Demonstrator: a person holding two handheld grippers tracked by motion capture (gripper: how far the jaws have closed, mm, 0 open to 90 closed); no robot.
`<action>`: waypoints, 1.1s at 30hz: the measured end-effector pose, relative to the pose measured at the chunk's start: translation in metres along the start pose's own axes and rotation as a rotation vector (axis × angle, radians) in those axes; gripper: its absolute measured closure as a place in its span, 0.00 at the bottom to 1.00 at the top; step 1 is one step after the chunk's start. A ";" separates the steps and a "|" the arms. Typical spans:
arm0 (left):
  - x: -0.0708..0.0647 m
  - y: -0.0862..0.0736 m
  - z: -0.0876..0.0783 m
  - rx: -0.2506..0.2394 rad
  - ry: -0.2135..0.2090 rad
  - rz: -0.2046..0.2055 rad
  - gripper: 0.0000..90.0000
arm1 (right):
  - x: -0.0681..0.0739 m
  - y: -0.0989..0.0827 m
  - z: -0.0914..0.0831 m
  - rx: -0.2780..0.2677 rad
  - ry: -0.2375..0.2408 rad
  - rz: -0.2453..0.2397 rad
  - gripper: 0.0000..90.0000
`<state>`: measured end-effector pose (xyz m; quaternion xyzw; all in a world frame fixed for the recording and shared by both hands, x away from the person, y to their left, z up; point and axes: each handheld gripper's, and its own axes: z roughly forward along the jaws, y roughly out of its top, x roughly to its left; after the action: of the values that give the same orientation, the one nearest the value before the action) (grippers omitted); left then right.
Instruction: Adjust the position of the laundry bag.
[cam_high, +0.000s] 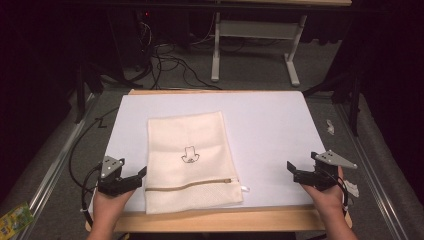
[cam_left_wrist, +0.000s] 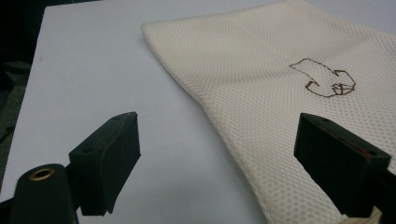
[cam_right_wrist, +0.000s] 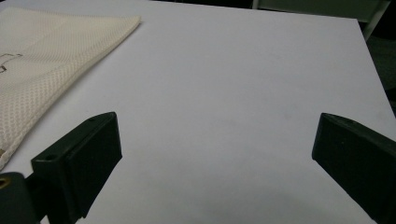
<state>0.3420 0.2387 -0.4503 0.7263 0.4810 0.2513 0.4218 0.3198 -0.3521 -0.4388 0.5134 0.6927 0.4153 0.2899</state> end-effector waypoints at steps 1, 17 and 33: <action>0.001 0.000 0.001 0.003 -0.002 -0.002 0.17 | 0.001 0.000 -0.001 0.000 0.000 -0.002 0.02; -0.001 0.002 0.006 0.045 -0.012 -0.015 0.14 | 0.004 -0.002 -0.002 0.002 -0.004 -0.005 0.06; -0.028 0.005 0.061 0.242 -0.053 -0.017 0.96 | 0.029 -0.007 0.027 0.085 0.095 -0.010 0.14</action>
<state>0.3800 0.1901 -0.4768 0.7742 0.5027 0.1683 0.3459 0.3303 -0.3179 -0.4571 0.5013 0.7254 0.4080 0.2368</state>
